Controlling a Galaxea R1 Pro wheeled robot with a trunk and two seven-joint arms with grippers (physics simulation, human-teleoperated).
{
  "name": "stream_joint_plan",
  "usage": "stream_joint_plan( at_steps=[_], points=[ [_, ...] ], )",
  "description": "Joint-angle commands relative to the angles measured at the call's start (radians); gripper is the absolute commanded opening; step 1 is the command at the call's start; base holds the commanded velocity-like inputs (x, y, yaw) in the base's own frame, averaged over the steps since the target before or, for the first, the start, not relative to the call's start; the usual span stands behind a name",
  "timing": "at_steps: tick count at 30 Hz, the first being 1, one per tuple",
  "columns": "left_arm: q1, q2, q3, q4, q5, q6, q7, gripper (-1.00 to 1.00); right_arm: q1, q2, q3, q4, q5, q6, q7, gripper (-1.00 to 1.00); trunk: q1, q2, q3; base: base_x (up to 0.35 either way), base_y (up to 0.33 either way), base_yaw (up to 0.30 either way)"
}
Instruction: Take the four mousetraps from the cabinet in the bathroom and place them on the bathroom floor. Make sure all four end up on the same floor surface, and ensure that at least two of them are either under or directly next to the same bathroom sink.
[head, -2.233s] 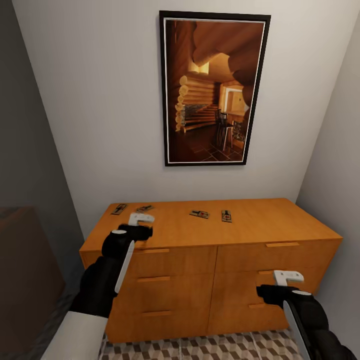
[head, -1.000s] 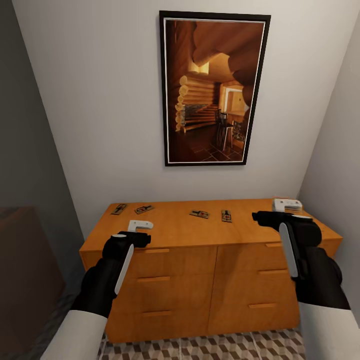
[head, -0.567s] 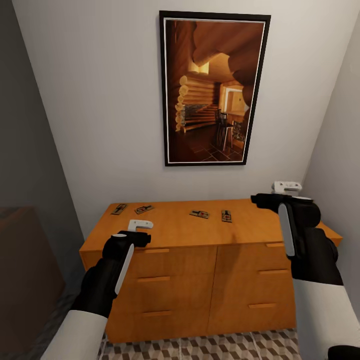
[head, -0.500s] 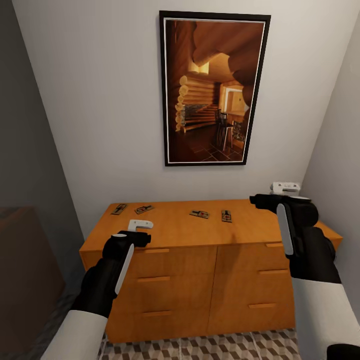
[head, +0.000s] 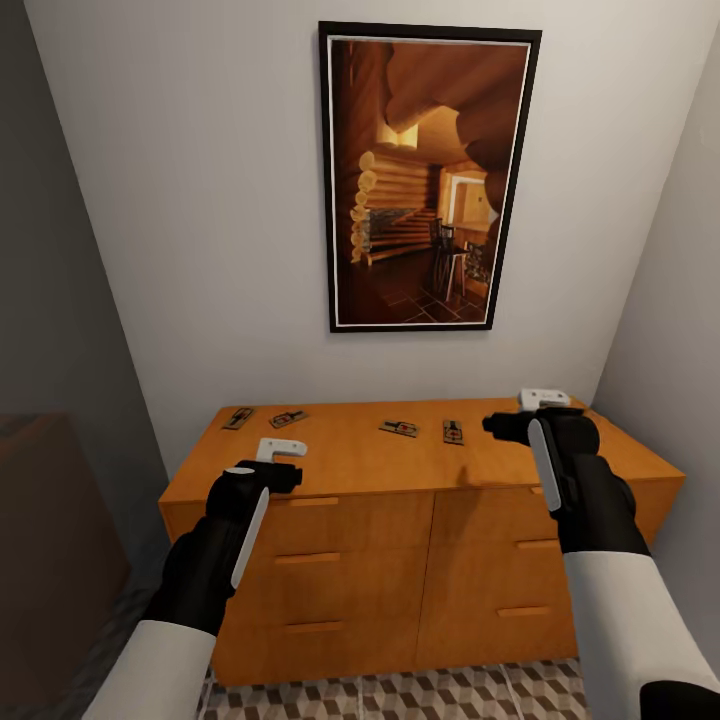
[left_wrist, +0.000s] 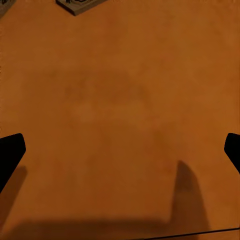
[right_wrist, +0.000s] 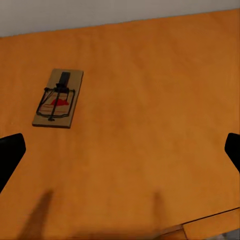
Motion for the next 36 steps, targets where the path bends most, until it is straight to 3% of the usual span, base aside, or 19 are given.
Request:
stream_joint_plan(
  at_steps=[1,5,14,18,36],
  points=[
    [-0.001,0.000,-0.001,-0.001,-0.004,0.004,0.002,1.00,-0.001,0.001,0.001,0.004,0.000,0.004,-0.002,1.00,0.000,-0.001,-0.001,0.015,0.000,0.000],
    [-0.001,0.001,-0.001,-0.004,-0.004,0.003,0.002,1.00,-0.001,0.003,0.009,0.012,0.001,0.004,-0.002,1.00,0.000,-0.001,-0.001,0.032,0.000,0.000],
    [-0.001,0.003,0.001,-0.034,-0.004,0.002,0.002,1.00,-0.001,0.006,0.086,0.020,0.004,0.004,-0.001,1.00,0.000,-0.001,-0.001,0.166,0.000,0.000],
    [-0.001,0.004,0.001,-0.051,-0.004,0.001,0.002,1.00,-0.001,0.008,0.100,0.021,0.004,0.004,-0.001,1.00,0.000,-0.001,-0.001,0.119,0.000,0.000],
    [-0.001,0.003,0.002,-0.070,-0.003,0.001,0.002,1.00,-0.001,0.027,0.114,0.026,-0.003,0.004,-0.002,1.00,0.000,-0.001,-0.001,0.049,0.000,0.000]
  ],
)
